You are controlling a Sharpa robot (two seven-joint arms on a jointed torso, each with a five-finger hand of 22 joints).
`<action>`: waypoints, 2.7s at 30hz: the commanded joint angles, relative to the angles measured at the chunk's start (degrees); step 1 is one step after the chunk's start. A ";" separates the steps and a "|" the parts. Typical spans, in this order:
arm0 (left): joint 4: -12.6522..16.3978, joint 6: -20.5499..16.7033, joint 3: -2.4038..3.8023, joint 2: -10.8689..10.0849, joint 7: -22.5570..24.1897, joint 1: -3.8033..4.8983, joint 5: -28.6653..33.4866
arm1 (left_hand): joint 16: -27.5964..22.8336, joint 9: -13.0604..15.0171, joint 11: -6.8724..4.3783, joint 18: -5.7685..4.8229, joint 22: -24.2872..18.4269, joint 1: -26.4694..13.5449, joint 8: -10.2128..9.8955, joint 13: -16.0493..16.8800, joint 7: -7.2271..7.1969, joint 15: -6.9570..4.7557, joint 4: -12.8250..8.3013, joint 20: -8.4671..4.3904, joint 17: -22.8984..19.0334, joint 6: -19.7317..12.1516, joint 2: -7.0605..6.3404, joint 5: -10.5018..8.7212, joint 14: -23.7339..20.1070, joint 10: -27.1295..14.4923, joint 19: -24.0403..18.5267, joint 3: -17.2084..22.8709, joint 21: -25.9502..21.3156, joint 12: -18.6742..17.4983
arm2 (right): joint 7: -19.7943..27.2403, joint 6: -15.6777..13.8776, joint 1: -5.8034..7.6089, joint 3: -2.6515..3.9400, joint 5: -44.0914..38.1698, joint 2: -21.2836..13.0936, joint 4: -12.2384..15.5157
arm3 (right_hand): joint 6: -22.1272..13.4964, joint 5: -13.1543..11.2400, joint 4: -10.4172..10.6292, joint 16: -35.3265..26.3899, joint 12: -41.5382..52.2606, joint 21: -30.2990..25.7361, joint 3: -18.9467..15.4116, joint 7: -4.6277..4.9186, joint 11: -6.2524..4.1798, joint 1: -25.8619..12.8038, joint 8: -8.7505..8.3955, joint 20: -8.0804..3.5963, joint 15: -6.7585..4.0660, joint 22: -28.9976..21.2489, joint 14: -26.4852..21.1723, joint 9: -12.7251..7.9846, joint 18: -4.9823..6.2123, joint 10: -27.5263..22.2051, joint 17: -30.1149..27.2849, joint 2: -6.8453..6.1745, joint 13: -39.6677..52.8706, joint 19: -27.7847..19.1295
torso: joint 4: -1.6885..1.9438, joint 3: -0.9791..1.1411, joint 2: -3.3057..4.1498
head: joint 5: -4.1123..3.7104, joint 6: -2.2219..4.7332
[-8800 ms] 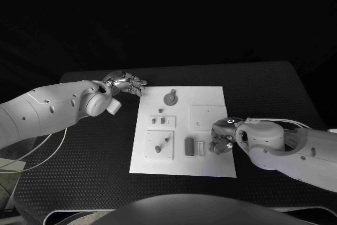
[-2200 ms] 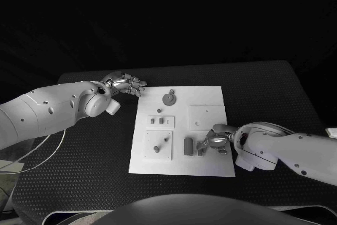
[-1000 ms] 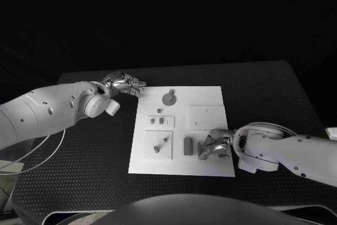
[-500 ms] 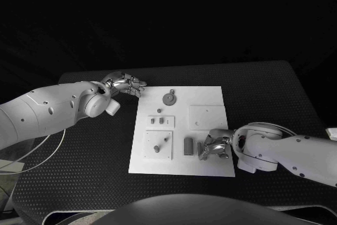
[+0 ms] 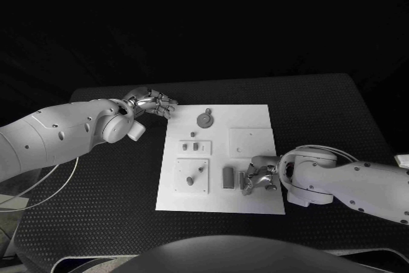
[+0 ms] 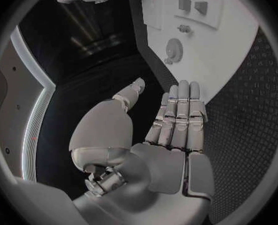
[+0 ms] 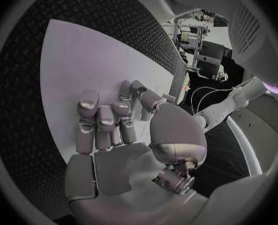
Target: Assemble the parts on the task board
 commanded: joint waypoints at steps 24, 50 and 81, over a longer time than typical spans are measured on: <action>0.08 1.07 -0.03 0.13 0.51 0.00 -1.90 | -0.40 0.01 -0.24 0.38 -0.11 0.28 0.25 -0.09 0.72 0.16 0.44 0.12 0.15 -0.18 -0.21 0.11 0.40 -0.02 -0.51 -0.18 0.31 0.11 | 3.71 3.28 -0.82 -0.83 4.66 -2.01 -1.33 | -1.49 0.21 2.52 -1.04 -1.25 -1.20 -2.57 1.12 0.82 -3.52 -1.41 0.33 0.09 0.17 -1.56 -0.67 1.67 -1.31 0.09 -12.52 0.56 -1.29 | -0.10 0.12 -0.01 | -0.49 0.00; -0.19 0.97 -0.06 0.36 0.75 -0.15 -1.63 | -0.51 0.00 -0.25 0.37 -0.14 0.37 0.28 -0.09 0.71 0.18 0.41 0.13 0.20 -0.18 -0.24 0.12 0.35 0.00 -0.57 -0.20 0.29 0.11 | 4.94 0.63 2.13 0.13 1.65 -2.04 -2.41 | -1.07 0.21 1.25 -0.52 -0.73 -1.14 -7.22 0.69 0.37 -5.49 -0.72 -0.39 -0.24 0.37 -1.60 -0.17 1.67 -1.38 0.42 -7.44 1.02 -1.07 | -0.07 0.03 0.02 | -0.61 0.00; -0.10 1.15 -0.06 0.19 0.62 -0.15 -1.63 | -0.57 -0.01 -0.26 0.37 -0.15 0.37 0.31 -0.09 0.70 0.19 0.47 0.14 0.28 -0.17 -0.18 0.11 0.38 0.02 -0.58 -0.24 0.30 0.11 | 1.37 -1.86 -0.12 -0.05 -3.79 -0.37 -2.01 | 0.88 0.22 0.09 -0.59 -0.90 -0.67 -8.59 -0.22 -0.54 -4.28 0.15 -0.68 -0.77 0.51 0.27 0.11 1.67 0.68 0.14 -0.96 0.81 0.20 | 0.00 0.00 0.01 | -0.39 0.00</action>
